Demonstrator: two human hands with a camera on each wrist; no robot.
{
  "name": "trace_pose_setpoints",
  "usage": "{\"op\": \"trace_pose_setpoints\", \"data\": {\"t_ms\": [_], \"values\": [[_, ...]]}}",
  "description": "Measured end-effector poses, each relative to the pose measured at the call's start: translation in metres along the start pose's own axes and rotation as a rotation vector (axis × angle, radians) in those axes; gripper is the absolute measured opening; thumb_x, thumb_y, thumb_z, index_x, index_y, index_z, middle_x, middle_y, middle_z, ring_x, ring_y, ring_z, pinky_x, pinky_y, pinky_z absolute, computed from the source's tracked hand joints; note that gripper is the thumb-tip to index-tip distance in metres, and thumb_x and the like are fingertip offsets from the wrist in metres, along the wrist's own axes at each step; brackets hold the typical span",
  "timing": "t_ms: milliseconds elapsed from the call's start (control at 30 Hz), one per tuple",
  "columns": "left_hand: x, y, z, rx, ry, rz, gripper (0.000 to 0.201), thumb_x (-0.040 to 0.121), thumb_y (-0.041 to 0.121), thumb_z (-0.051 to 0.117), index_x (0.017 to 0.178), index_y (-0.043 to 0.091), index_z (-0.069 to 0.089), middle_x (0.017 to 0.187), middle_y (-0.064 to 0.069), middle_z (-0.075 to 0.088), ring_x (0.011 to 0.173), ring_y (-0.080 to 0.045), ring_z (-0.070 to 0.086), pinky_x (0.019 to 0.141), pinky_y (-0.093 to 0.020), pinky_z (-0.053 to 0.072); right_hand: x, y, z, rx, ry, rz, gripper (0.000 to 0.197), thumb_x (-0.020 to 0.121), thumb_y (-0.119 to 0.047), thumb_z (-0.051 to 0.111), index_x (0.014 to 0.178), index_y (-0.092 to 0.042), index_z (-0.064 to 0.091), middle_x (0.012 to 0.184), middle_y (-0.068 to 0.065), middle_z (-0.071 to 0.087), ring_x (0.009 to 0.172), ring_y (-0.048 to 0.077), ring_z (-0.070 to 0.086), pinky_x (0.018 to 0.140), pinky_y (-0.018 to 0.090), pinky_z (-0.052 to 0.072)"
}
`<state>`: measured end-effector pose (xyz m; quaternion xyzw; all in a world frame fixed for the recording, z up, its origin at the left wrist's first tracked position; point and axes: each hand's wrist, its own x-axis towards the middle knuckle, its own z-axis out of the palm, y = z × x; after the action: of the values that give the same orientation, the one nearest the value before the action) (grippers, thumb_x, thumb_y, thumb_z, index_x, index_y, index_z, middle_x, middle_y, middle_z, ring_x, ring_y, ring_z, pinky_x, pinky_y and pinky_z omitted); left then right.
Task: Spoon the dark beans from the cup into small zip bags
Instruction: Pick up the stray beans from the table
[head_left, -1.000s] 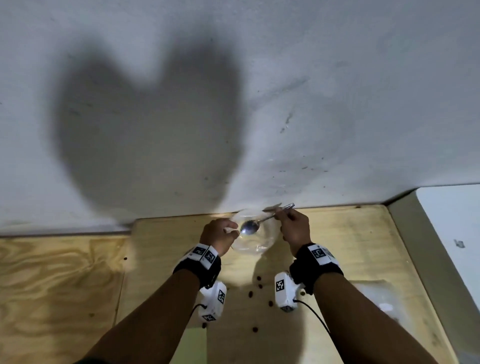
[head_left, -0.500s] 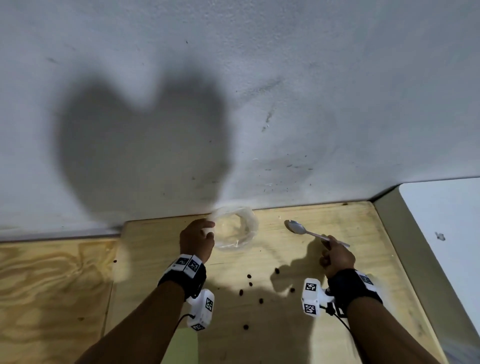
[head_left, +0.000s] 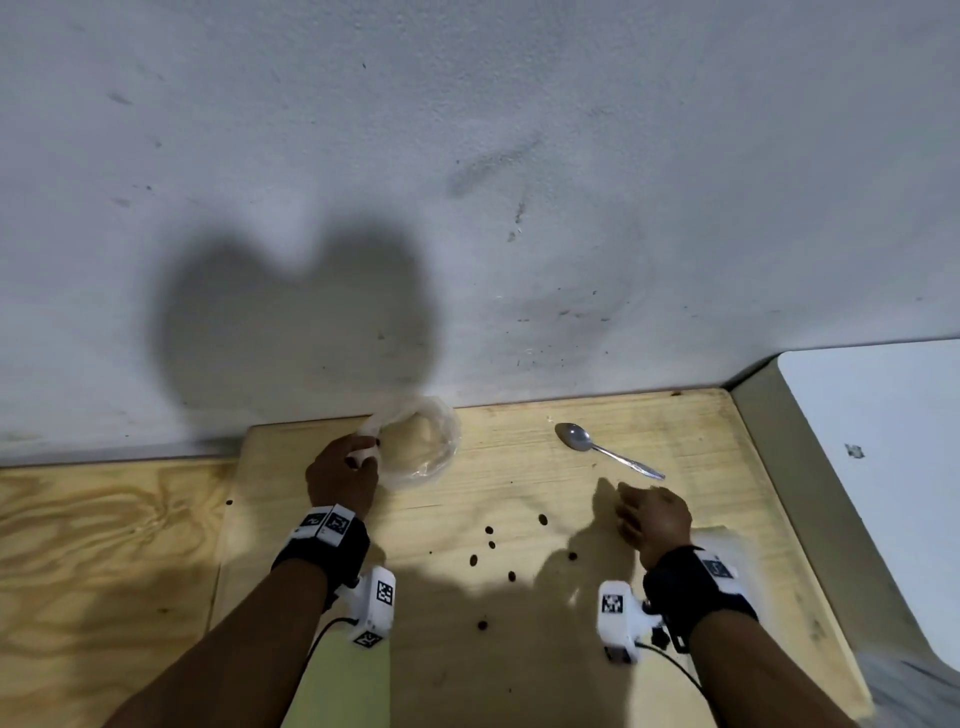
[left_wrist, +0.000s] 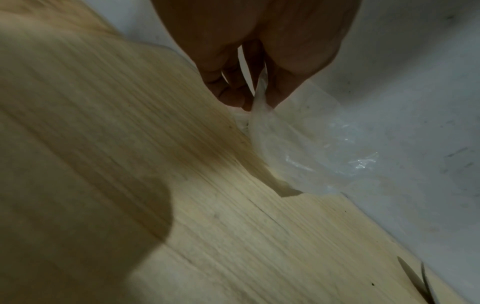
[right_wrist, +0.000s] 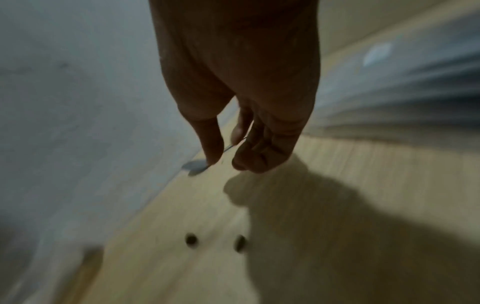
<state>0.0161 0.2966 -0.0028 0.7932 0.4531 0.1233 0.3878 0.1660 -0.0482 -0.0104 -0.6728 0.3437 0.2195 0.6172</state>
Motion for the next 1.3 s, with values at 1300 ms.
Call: {"op": "trace_pose_setpoints", "data": {"t_ms": [1300], "values": [[0.003, -0.015, 0.005, 0.066, -0.036, -0.012, 0.028, 0.081, 0.003, 0.065, 0.101, 0.021, 0.071, 0.113, -0.001, 0.069, 0.089, -0.024, 0.067, 0.083, -0.025, 0.05, -0.042, 0.018, 0.039, -0.614, -0.342, -0.259, 0.008, 0.073, -0.017, 0.063, 0.067, -0.011, 0.065, 0.061, -0.007, 0.064, 0.06, 0.014, 0.055, 0.058, 0.024, 0.039]]}}
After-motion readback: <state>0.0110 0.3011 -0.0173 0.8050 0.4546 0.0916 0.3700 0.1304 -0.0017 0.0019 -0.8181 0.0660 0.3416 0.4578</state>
